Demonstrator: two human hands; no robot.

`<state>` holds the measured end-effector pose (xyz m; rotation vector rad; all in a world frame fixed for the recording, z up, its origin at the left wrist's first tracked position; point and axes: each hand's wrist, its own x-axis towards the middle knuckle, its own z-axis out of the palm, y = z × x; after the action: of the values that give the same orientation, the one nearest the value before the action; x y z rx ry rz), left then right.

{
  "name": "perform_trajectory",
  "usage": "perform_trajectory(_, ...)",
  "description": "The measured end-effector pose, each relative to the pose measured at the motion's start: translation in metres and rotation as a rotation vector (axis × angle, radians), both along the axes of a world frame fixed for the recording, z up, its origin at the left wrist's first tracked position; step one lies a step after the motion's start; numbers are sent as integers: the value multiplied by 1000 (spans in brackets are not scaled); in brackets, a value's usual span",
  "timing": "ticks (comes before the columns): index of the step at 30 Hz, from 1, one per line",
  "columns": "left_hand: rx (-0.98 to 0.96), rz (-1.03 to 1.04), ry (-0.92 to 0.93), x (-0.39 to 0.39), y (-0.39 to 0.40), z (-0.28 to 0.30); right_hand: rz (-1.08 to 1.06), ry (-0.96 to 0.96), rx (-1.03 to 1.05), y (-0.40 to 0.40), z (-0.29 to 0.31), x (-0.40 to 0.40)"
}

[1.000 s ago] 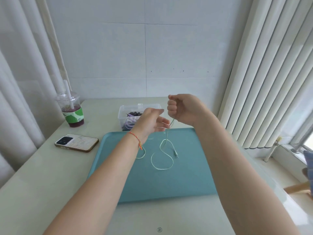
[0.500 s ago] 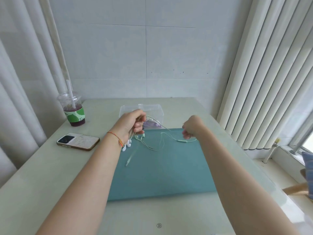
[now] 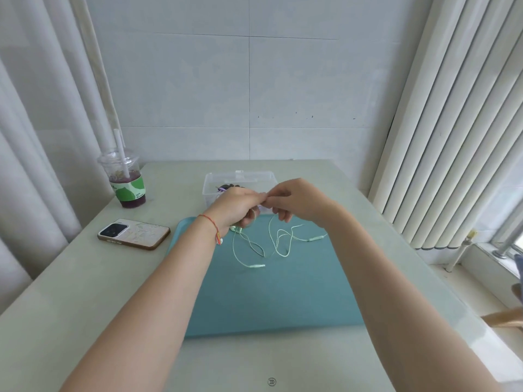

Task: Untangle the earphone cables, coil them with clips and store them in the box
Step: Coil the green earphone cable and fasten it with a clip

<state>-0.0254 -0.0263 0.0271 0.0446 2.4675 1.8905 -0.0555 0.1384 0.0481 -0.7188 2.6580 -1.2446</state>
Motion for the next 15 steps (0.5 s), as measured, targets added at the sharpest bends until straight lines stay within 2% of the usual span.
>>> perform_trajectory(6,-53,-99,-29,0,-7,-8,-209,78,-124,12,-6,-19)
perform_trajectory(10,-60,-31,-17,-3,-7,-11,-294,176,-203,7,-6,-28)
perform_trajectory(15,-231,22,-78,-5,-11,-15,-472,268,-333,5,-5,-34)
